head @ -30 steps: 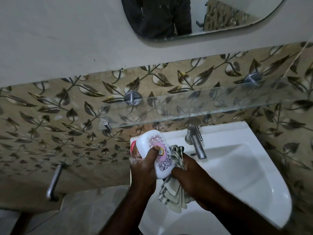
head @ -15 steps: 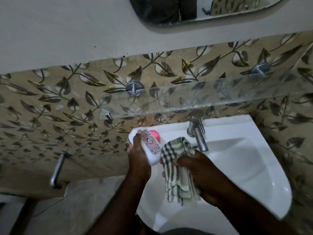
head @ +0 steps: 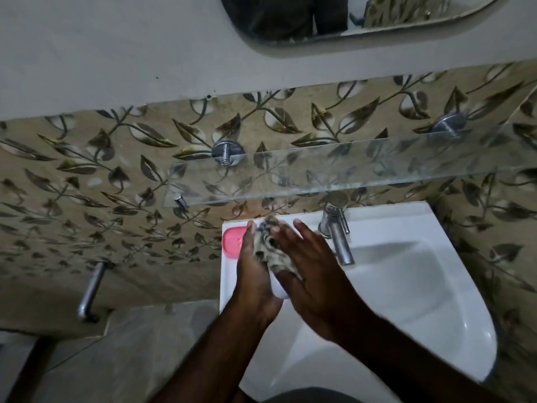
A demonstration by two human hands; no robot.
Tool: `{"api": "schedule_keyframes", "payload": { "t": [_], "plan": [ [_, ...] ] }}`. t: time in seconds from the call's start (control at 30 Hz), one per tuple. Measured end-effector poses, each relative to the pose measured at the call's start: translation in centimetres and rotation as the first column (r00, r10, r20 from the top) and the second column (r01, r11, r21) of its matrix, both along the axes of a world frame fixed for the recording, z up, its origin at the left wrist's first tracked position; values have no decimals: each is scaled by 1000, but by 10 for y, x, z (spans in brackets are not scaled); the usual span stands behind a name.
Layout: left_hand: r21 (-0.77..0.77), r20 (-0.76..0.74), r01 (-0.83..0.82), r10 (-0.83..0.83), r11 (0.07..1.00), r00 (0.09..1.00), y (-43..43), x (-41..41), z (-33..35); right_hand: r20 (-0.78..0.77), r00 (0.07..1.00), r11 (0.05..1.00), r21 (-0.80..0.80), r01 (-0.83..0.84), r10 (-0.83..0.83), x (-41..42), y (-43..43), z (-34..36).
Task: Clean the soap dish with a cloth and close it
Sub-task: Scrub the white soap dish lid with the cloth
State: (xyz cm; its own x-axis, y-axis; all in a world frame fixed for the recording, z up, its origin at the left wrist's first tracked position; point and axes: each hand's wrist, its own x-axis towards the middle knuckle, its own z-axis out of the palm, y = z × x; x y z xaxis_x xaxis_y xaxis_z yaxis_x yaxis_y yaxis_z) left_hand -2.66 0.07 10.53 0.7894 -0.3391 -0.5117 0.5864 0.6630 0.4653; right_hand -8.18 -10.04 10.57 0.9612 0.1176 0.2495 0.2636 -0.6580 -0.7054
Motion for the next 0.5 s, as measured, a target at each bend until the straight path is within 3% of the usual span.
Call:
{"api": "schedule_keyframes", "payload": {
  "t": [0.1,0.13,0.2,0.37,0.43,0.5],
  "plan": [
    [-65,57,-2,6,998,998,-1,3,10,-187,982,889,447,99,-15,22,-5,0],
    [-29,85,-1,3,1000,996,0,5,13,-206,977,853,500,149,-51,19,-3,2],
    [41,119,-15,10,999,993,5,9,14,-157,985,880,455,135,-70,0,2,6],
    [122,128,-24,9,992,992,1,-6,15,32,998,986,151,-67,63,-25,5,21],
    [83,168,5,-19,997,986,-7,-14,23,37,999,982,185,-35,29,-14,-2,22],
    [124,191,18,-42,992,981,-19,-20,32,-26,998,930,361,69,-64,-3,-8,27]
  ]
}}
